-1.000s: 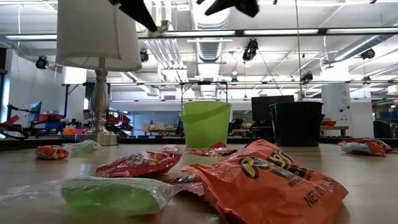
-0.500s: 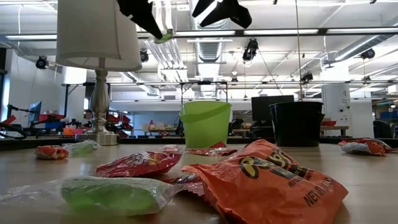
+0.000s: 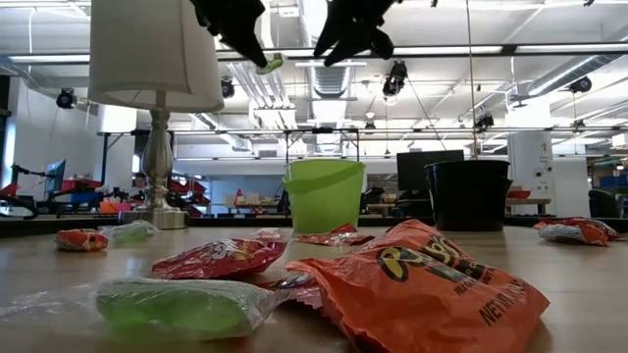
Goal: Sort candy
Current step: Put the green gummy into the violet bucket
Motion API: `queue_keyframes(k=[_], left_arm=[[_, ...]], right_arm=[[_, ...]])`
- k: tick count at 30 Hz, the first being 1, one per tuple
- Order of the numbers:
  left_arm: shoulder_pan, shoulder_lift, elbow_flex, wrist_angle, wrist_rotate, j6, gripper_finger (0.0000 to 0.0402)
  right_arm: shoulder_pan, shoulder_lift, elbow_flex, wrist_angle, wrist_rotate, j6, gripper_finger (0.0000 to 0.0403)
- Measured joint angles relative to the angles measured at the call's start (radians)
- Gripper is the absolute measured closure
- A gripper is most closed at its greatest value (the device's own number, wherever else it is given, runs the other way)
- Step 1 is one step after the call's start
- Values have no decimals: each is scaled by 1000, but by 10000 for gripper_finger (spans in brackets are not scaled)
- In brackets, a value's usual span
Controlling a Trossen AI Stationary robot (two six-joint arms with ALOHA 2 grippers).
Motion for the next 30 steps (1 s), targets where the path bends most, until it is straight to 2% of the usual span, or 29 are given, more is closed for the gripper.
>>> queue_keyframes(k=[6, 12, 15, 19, 23, 27, 30], left_arm=[[32, 0, 0, -39, 74, 17, 401], [29, 0, 2, -173, 81, 9, 401], [19, -5, 2, -240, 138, -4, 401], [-34, -27, 2, -289, 265, -14, 401], [-114, -63, 2, -360, 278, -37, 401], [-198, -100, 2, -427, 351, -107, 401], [-256, -121, 2, -475, 366, -162, 401]], right_arm=[[-67, 0, 0, -8, -1, -10, 275], [-74, 0, 0, -11, -2, -4, 275], [-65, 0, 0, -10, -2, 32, 275], [-60, 0, 0, -9, -2, 45, 275], [-61, 13, 0, -9, 0, 45, 275], [-60, 41, 0, -9, 0, 59, 275], [-52, 66, 0, -9, -2, 106, 275]])
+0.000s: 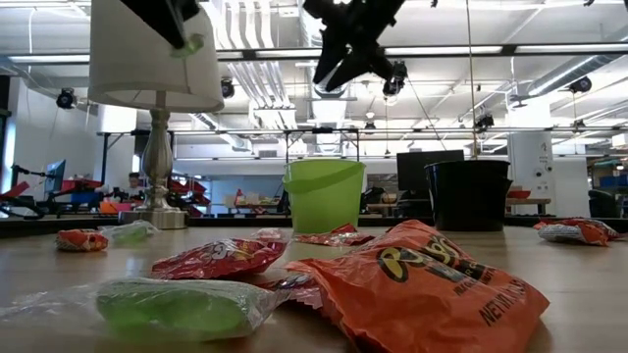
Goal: Sort candy
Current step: Put the green gummy into the violet bucket
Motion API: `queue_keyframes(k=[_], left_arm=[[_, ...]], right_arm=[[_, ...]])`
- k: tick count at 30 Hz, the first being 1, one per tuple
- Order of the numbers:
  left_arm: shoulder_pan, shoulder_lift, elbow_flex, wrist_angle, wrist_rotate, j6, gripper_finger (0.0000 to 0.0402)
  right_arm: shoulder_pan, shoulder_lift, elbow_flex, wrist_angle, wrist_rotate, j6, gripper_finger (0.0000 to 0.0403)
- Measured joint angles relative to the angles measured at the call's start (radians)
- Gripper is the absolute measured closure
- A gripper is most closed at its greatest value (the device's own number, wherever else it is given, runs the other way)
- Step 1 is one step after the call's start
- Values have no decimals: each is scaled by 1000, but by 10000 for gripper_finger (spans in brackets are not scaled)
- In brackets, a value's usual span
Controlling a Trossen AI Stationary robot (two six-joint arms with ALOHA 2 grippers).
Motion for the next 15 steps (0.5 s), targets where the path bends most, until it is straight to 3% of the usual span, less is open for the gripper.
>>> queue_keyframes(k=[8, 15], left_arm=[[-110, -19, 0, -62, 42, -170, 401], [-178, -8, 0, -82, 147, -255, 401]], right_arm=[[22, 56, 0, 0, -5, 14, 275], [32, 68, -1, -4, -49, 3, 275]])
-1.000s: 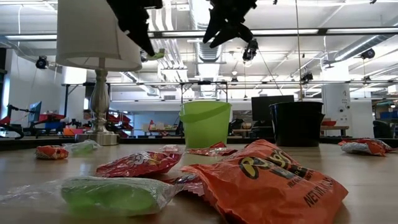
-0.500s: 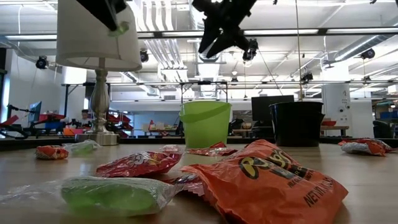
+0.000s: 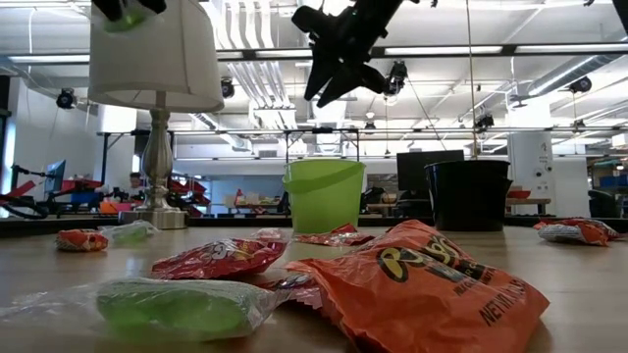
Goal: Sort candy
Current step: Put the green gummy into the violet bucket
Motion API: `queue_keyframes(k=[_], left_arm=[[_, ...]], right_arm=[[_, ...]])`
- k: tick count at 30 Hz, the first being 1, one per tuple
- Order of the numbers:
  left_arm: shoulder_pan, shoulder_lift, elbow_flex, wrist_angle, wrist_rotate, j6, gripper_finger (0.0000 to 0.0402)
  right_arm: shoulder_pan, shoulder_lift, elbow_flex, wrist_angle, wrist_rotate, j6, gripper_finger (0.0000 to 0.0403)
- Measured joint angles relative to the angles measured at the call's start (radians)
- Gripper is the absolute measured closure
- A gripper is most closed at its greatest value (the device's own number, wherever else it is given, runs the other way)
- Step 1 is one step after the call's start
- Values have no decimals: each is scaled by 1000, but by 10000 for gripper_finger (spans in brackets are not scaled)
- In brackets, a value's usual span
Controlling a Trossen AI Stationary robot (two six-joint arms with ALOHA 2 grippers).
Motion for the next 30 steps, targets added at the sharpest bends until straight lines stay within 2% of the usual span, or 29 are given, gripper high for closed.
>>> queue_keyframes(k=[5, 11, 17, 24, 30], left_arm=[[-73, 23, -1, -3, 85, -142, 401], [-201, 45, -2, -6, 190, -326, 401], [-300, 48, -2, -6, 245, -534, 401], [-360, 48, -2, -5, 343, -669, 401], [-376, 48, -2, -5, 354, -726, 395]], right_arm=[[17, 0, 0, -39, -63, -8, 275], [60, 0, 0, -146, -65, -57, 275], [107, 0, 0, -205, -65, -65, 275], [144, 0, 0, -204, -65, -66, 275], [168, 0, 0, -204, -65, -66, 275]])
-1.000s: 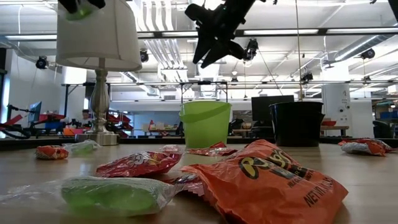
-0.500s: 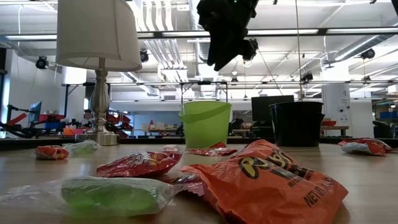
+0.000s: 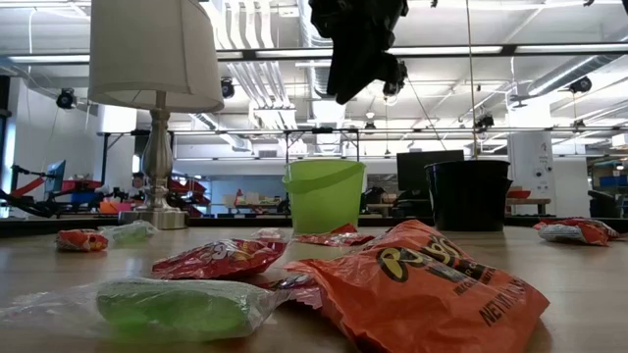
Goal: Sort candy
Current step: Put the green gummy into the violet bucket, then put the red candy into the black bucket
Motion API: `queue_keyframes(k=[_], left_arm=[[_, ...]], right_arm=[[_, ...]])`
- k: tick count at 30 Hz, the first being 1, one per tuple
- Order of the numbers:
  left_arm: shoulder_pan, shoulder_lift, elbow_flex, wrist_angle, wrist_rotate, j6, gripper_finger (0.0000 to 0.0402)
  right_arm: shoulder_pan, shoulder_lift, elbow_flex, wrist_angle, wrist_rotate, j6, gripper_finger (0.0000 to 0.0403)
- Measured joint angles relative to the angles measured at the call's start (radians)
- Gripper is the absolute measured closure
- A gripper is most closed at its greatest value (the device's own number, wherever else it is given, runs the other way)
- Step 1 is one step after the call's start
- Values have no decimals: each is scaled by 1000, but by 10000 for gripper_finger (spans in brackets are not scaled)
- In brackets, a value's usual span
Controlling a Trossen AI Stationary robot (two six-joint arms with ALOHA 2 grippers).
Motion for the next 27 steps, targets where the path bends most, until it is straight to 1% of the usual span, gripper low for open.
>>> queue_keyframes(k=[4, 8, 12, 14, 17, 20, 24, 27], left_arm=[[0, 0, 0, 0, 0, -15, 376], [0, 0, 0, 0, 27, -16, 347], [0, 0, 0, -5, 7, -4, 322], [0, 0, 0, -22, -44, 6, 316], [1, 0, 0, -66, -182, 11, 315], [2, 0, 0, -143, -304, 10, 315], [2, 0, 0, -270, -399, 4, 315], [2, 0, -1, -353, -476, 4, 315]], right_arm=[[9, 0, -1, 1, 0, 0, 275], [11, 0, -9, 1, 8, 0, 275], [11, 0, -30, 6, 8, 9, 275], [14, 0, -50, 5, 8, 36, 275], [25, 0, -77, -26, 8, 86, 275], [37, 0, -87, -94, 8, 141, 275], [52, 0, -95, -172, 10, 253, 275], [76, 0, -107, -191, 22, 323, 275]])
